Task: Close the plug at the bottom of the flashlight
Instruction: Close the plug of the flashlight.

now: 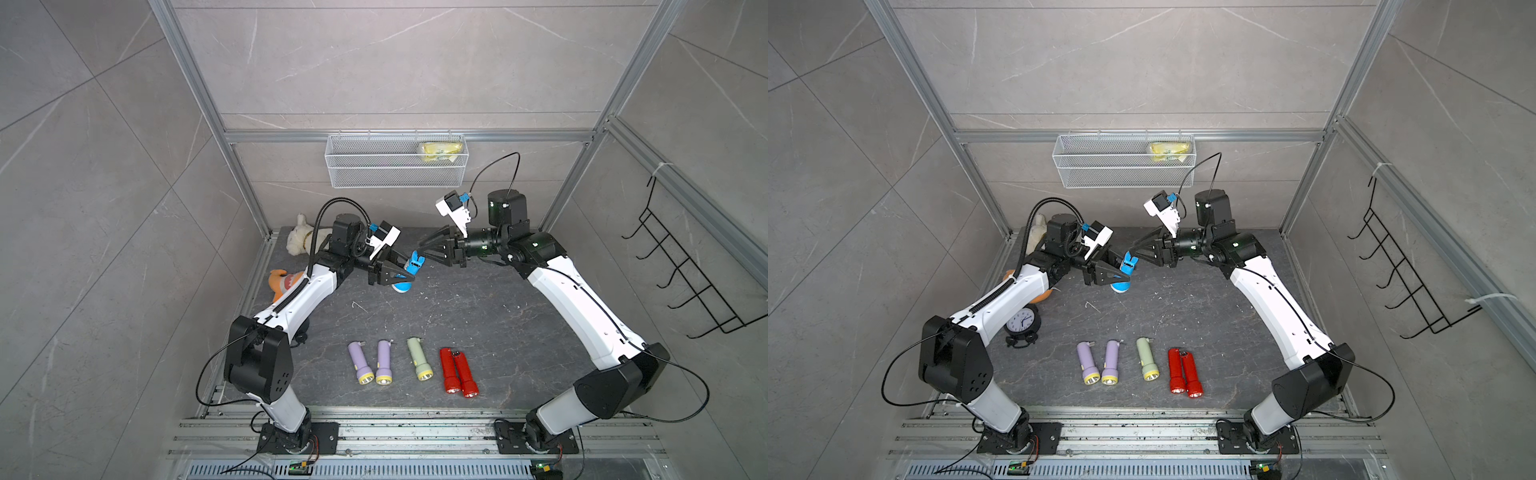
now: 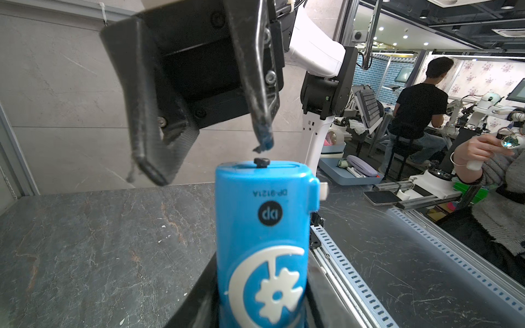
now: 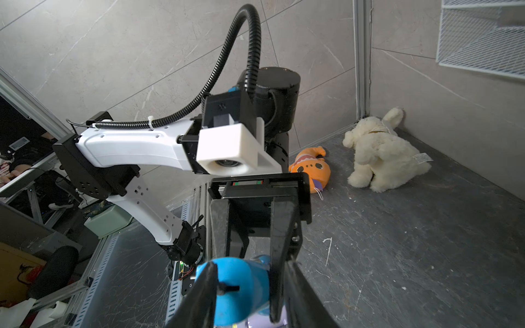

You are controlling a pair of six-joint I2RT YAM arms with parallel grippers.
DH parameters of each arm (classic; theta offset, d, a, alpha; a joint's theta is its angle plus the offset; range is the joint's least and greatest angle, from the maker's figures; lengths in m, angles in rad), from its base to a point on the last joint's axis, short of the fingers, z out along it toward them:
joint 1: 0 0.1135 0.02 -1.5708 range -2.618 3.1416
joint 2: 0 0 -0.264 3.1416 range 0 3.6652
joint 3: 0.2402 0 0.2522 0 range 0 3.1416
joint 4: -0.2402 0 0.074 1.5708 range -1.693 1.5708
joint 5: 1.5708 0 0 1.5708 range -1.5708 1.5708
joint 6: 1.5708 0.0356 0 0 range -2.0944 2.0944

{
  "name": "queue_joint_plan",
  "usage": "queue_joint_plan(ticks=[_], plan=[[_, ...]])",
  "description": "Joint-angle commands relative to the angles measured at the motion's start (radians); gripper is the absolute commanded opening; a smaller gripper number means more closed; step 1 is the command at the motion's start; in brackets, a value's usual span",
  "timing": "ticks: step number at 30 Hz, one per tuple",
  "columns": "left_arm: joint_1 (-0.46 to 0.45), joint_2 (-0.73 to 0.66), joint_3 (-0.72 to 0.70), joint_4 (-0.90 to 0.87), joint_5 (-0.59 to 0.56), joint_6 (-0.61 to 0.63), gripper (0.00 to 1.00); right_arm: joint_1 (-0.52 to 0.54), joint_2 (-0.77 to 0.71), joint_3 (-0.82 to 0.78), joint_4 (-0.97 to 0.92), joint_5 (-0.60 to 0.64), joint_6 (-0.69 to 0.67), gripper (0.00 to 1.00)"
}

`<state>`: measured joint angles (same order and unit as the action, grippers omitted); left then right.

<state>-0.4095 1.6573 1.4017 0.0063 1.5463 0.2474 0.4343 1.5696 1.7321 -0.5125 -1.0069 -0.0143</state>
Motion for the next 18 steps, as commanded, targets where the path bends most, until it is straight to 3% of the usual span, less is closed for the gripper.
queue_joint_plan(ticks=[1,18], plan=[[0.005,-0.048,0.006,0.025,0.119,0.012,0.0,0.013,-0.021,0.018,-0.018,-0.037,0.013,0.41],[0.005,-0.06,0.005,0.025,0.115,0.013,0.0,0.021,0.015,0.002,-0.069,-0.038,-0.035,0.31]])
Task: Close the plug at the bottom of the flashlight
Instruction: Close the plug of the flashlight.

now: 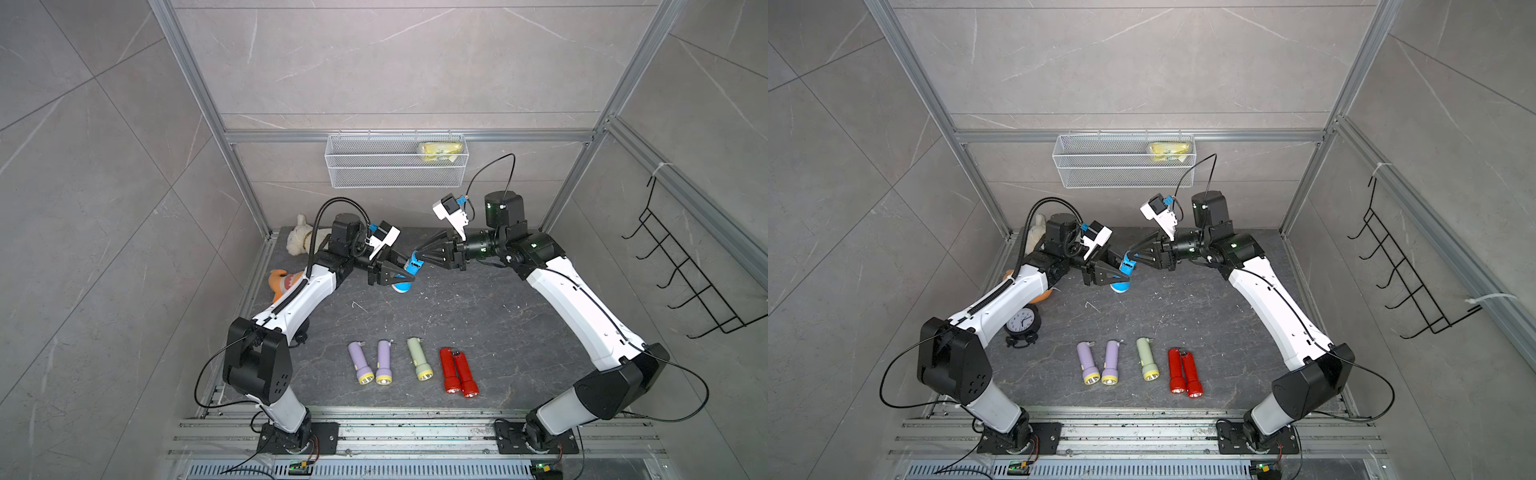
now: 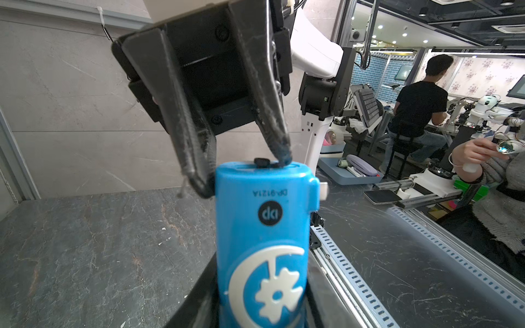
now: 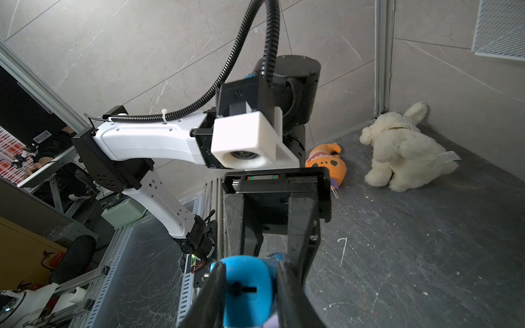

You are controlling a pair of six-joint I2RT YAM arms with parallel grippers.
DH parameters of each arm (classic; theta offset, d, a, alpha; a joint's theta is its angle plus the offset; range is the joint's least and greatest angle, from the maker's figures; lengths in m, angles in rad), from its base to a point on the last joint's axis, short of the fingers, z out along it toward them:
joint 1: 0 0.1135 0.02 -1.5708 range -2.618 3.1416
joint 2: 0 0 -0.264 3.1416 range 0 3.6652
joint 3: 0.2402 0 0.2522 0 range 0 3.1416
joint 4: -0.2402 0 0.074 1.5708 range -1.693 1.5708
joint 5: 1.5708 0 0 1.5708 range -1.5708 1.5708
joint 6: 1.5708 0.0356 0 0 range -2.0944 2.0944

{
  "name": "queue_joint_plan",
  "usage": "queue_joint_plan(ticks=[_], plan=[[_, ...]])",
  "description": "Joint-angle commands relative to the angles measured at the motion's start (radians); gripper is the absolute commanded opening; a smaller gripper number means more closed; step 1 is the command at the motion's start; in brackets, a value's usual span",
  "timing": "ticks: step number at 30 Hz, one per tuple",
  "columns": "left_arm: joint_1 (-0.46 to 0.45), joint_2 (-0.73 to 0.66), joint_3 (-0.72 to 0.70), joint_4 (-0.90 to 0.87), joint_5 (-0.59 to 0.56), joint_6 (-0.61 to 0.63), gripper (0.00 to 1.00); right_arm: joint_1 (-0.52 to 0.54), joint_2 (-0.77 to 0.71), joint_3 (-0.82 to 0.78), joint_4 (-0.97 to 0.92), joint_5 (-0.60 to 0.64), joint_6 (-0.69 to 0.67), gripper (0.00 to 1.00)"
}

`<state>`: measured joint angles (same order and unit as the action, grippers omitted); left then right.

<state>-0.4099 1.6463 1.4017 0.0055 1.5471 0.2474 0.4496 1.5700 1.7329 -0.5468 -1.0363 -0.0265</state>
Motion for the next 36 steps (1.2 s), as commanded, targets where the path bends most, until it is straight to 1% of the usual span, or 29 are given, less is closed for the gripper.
queue_joint_plan(ticks=[1,4,5,7,10,16,17,18,19,20,21,26,28,30,33,36], plan=[[0.005,-0.049,0.005,0.026,0.116,0.013,0.0,0.006,0.02,0.0,-0.036,-0.005,-0.023,0.31],[0.006,-0.05,0.005,0.025,0.115,0.013,0.0,0.006,0.031,0.001,-0.038,-0.003,-0.024,0.29],[0.006,-0.049,0.005,0.025,0.117,0.013,0.0,0.006,0.032,0.0,-0.037,0.0,-0.026,0.27],[0.007,-0.051,0.003,0.024,0.117,0.016,0.0,0.006,0.037,0.0,-0.038,0.005,-0.03,0.2],[0.007,-0.052,0.002,0.026,0.117,0.017,0.0,0.006,0.044,0.001,-0.039,0.012,-0.033,0.18],[0.01,-0.057,0.0,0.025,0.115,0.019,0.0,0.005,0.047,0.005,-0.039,0.018,-0.036,0.12],[0.01,-0.058,0.0,0.024,0.117,0.02,0.0,0.005,0.047,0.005,-0.039,0.02,-0.037,0.12],[0.01,-0.056,0.0,0.025,0.117,0.02,0.0,0.005,0.047,0.005,-0.038,0.024,-0.035,0.18],[0.01,-0.054,0.001,0.024,0.116,0.018,0.0,0.003,0.047,0.004,-0.036,0.038,-0.029,0.29],[0.01,-0.052,0.001,0.024,0.115,0.018,0.0,0.001,0.047,0.004,-0.033,0.05,-0.022,0.34],[0.01,-0.05,0.002,0.025,0.116,0.017,0.0,-0.005,0.044,0.005,-0.027,0.06,-0.013,0.37],[0.01,-0.045,0.001,0.023,0.115,0.015,0.0,-0.064,0.004,-0.022,0.048,0.093,0.039,0.39],[0.01,-0.045,0.001,0.024,0.114,0.015,0.0,-0.08,-0.007,-0.024,0.06,0.086,0.047,0.39],[0.011,-0.043,0.002,0.022,0.116,0.015,0.0,-0.08,-0.009,-0.02,0.063,0.068,0.052,0.39],[0.011,-0.043,0.004,0.022,0.115,0.015,0.0,-0.081,0.01,-0.004,0.084,-0.007,0.092,0.4],[0.011,-0.044,0.003,0.021,0.114,0.013,0.0,-0.078,0.015,-0.013,0.111,-0.043,0.117,0.41]])
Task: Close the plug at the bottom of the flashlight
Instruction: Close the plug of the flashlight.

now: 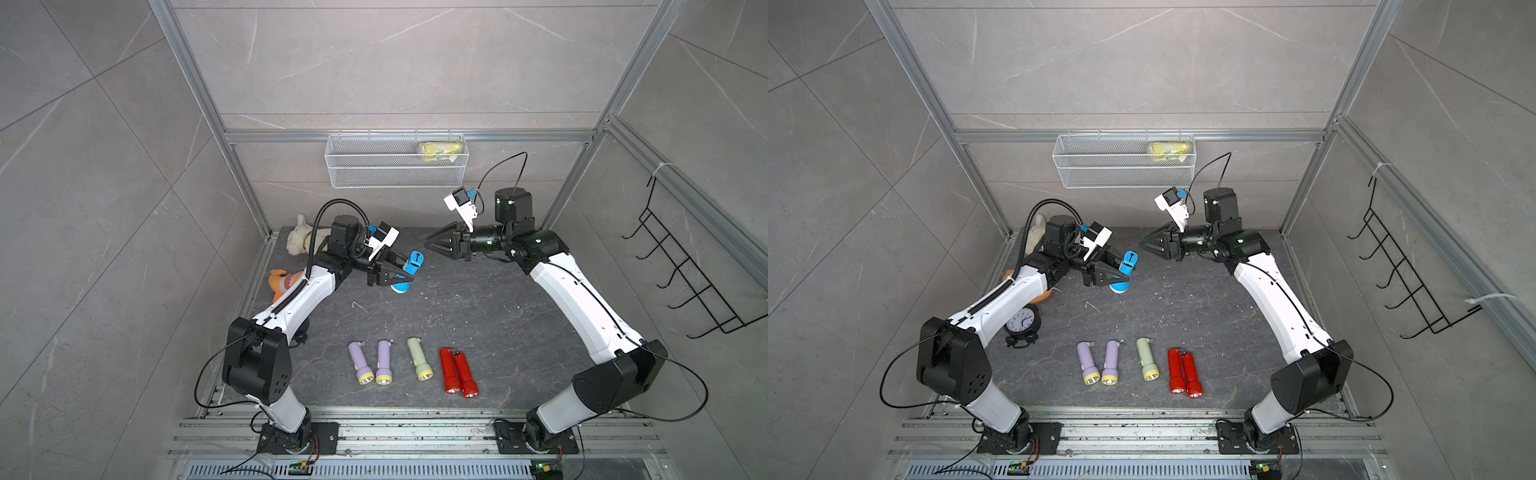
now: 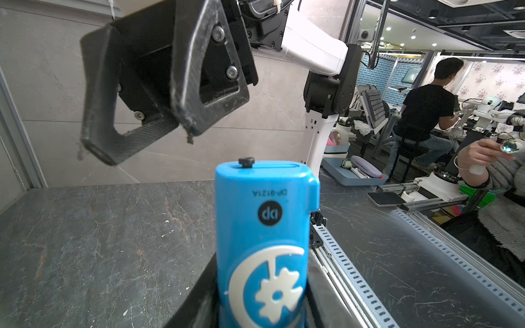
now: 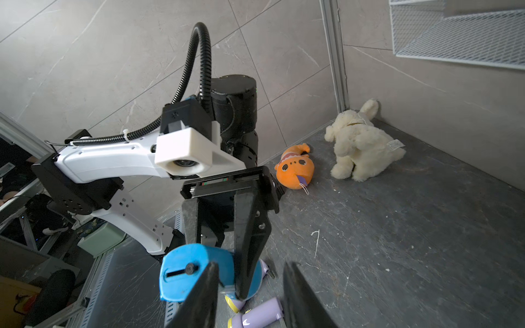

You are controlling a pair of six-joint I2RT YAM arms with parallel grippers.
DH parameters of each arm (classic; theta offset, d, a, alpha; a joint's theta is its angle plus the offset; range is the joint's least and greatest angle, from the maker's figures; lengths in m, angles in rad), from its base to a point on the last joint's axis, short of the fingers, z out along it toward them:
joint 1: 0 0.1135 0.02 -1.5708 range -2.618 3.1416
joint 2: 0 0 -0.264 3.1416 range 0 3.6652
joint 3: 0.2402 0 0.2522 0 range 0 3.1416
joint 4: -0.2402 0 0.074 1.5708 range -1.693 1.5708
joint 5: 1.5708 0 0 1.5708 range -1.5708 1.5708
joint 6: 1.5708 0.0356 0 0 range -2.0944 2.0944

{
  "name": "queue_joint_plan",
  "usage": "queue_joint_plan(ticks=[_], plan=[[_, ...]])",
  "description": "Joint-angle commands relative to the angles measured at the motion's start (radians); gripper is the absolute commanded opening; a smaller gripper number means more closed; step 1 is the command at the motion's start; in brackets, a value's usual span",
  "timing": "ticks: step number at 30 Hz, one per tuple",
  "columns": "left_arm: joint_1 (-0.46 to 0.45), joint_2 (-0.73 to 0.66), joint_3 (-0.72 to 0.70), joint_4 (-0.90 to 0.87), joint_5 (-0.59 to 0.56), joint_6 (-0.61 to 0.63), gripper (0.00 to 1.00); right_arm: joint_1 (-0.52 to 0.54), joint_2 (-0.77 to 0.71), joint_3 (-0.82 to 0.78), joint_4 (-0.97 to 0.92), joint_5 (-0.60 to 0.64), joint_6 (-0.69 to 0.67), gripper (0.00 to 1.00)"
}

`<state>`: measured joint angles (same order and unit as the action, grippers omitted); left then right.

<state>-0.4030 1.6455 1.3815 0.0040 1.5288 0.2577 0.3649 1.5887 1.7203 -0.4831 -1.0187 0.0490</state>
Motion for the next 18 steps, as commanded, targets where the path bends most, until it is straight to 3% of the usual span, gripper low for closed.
queue_joint_plan(ticks=[1,10,18], plan=[[0.004,-0.042,0.024,0.023,0.132,0.003,0.0,0.009,-0.005,-0.004,0.049,-0.064,0.042,0.42],[0.007,-0.037,0.027,0.021,0.131,0.003,0.0,0.058,0.0,0.005,-0.029,-0.052,-0.026,0.42],[0.007,-0.038,0.03,0.017,0.133,0.003,0.0,0.072,0.015,-0.015,-0.037,-0.051,-0.034,0.35]])
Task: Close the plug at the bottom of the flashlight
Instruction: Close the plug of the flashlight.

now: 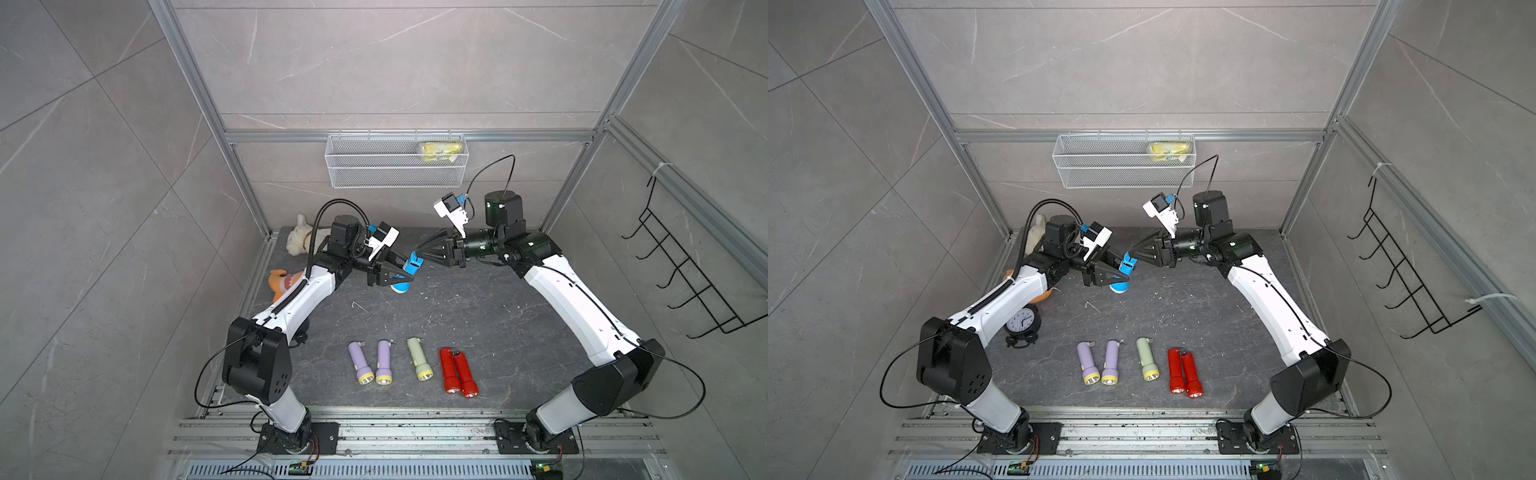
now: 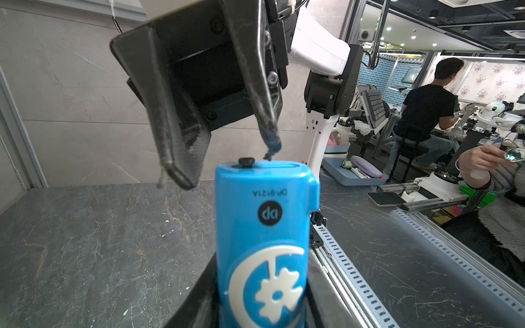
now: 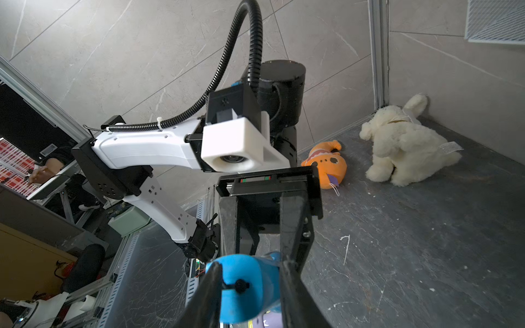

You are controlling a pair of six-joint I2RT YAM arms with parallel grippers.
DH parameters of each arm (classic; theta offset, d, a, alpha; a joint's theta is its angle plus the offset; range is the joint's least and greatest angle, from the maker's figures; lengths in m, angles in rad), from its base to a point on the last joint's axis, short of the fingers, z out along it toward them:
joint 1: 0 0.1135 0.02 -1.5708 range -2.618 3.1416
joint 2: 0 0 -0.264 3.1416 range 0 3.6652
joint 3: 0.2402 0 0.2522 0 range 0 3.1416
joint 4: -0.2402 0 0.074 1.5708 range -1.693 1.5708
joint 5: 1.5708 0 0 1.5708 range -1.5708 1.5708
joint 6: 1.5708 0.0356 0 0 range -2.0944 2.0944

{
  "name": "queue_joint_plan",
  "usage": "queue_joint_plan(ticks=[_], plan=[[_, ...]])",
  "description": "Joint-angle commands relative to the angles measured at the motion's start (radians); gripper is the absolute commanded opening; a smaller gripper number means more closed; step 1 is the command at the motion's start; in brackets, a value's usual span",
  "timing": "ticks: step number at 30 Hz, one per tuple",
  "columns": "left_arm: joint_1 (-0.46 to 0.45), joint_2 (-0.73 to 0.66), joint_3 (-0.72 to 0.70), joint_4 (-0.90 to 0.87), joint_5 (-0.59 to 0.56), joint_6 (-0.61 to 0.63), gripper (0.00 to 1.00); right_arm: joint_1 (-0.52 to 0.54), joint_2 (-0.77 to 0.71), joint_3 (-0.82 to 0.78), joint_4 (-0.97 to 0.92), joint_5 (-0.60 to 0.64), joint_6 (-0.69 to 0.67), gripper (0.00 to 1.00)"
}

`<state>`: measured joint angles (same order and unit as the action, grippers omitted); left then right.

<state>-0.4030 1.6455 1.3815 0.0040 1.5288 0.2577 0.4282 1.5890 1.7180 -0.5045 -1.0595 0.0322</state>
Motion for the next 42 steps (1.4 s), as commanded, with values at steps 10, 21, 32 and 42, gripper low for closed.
queue_joint_plan(ticks=[10,21,32,42], plan=[[0.009,-0.046,0.028,0.017,0.132,0.008,0.0,0.009,0.027,-0.03,0.007,-0.012,-0.016,0.18],[0.009,-0.044,0.025,0.015,0.132,0.009,0.0,0.006,0.035,-0.019,0.026,0.002,0.007,0.35],[0.053,-0.014,0.049,-0.031,0.082,-0.002,0.0,-0.079,-0.05,-0.012,0.001,0.105,-0.025,0.37],[0.102,0.198,0.274,-0.411,-0.65,-0.039,0.0,-0.117,-0.156,-0.18,0.186,0.234,0.102,0.38]])
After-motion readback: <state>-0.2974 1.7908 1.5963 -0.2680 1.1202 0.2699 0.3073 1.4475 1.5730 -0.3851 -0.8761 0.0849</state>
